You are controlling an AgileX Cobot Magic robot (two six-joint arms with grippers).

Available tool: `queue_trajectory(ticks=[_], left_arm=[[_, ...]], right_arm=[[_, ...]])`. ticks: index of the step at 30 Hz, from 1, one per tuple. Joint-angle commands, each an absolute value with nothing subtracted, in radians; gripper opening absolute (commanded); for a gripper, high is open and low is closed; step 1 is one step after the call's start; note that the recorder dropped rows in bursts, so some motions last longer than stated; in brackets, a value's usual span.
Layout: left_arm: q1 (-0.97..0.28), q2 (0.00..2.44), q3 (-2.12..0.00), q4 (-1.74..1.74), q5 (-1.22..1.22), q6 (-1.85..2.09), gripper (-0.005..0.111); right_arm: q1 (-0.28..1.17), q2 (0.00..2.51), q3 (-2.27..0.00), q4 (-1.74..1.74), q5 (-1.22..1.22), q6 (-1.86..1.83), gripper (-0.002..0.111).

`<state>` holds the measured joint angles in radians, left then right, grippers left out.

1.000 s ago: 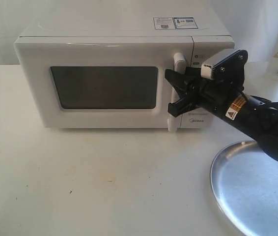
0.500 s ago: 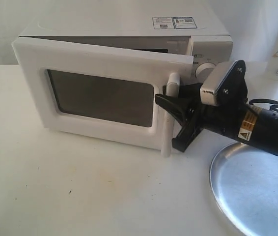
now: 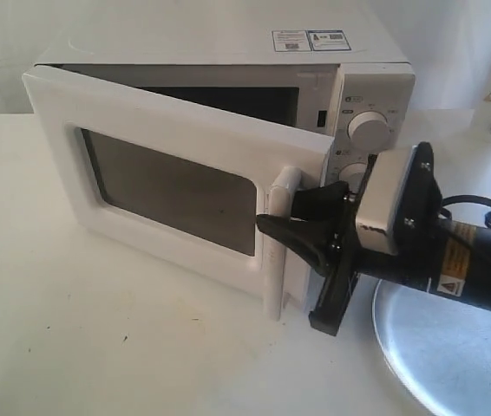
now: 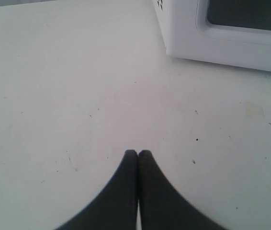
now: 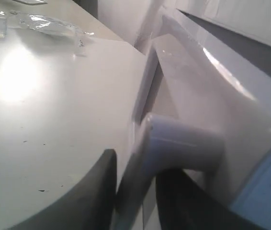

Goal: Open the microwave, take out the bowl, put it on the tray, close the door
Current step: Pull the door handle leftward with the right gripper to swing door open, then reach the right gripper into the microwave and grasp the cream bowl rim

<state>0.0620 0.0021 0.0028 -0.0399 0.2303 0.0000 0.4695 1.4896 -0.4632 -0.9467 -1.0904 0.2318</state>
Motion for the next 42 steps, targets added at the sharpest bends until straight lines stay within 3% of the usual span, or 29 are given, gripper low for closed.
queue_trajectory(ticks=[1, 5, 9, 12, 13, 15, 17, 21, 23, 25, 27, 33, 37, 39, 42], left_arm=[[0.057, 0.000, 0.000, -0.053, 0.233, 0.000, 0.000], [0.057, 0.000, 0.000, -0.053, 0.233, 0.000, 0.000], [0.057, 0.000, 0.000, -0.053, 0.233, 0.000, 0.000], [0.057, 0.000, 0.000, -0.053, 0.233, 0.000, 0.000], [0.057, 0.000, 0.000, -0.053, 0.233, 0.000, 0.000], [0.057, 0.000, 0.000, -0.053, 0.233, 0.000, 0.000], [0.057, 0.000, 0.000, -0.053, 0.233, 0.000, 0.000], [0.057, 0.000, 0.000, -0.053, 0.233, 0.000, 0.000], [0.057, 0.000, 0.000, -0.053, 0.233, 0.000, 0.000], [0.057, 0.000, 0.000, -0.053, 0.233, 0.000, 0.000], [0.057, 0.000, 0.000, -0.053, 0.233, 0.000, 0.000], [0.057, 0.000, 0.000, -0.053, 0.233, 0.000, 0.000], [0.057, 0.000, 0.000, -0.053, 0.233, 0.000, 0.000], [0.057, 0.000, 0.000, -0.053, 0.233, 0.000, 0.000], [0.057, 0.000, 0.000, -0.053, 0.233, 0.000, 0.000]], right_arm=[[0.457, 1.394, -0.417, -0.916, -1.188, 0.216, 0.045], [0.457, 1.303, -0.363, -0.930, -1.110, 0.259, 0.051], [0.457, 1.140, -0.333, -1.122, -1.153, 0.371, 0.045], [0.457, 0.975, -0.333, -0.918, -0.990, 0.318, 0.026], [0.457, 0.952, -0.340, -0.645, -0.840, 0.214, 0.012], [0.457, 0.975, -0.358, -0.236, -0.737, 0.000, 0.000], [0.457, 1.065, -0.388, -0.108, -0.744, -0.051, 0.000], [0.457, 1.292, -0.458, -0.316, -0.744, 0.032, 0.000], [0.457, 1.408, -0.496, -0.584, -0.807, 0.181, 0.000], [0.457, 1.484, -0.515, -1.074, -1.079, 0.296, 0.000], [0.457, 1.493, -0.515, -1.207, -1.182, 0.296, 0.000], [0.457, 1.493, -0.515, -0.980, -1.107, 0.286, 0.001], [0.483, 1.554, -0.587, -0.849, -1.068, 0.230, 0.016], [0.551, 1.634, -0.689, -0.771, -0.910, 0.230, 0.023], [0.664, 1.818, -0.910, -0.753, -0.747, 0.213, 0.044]])
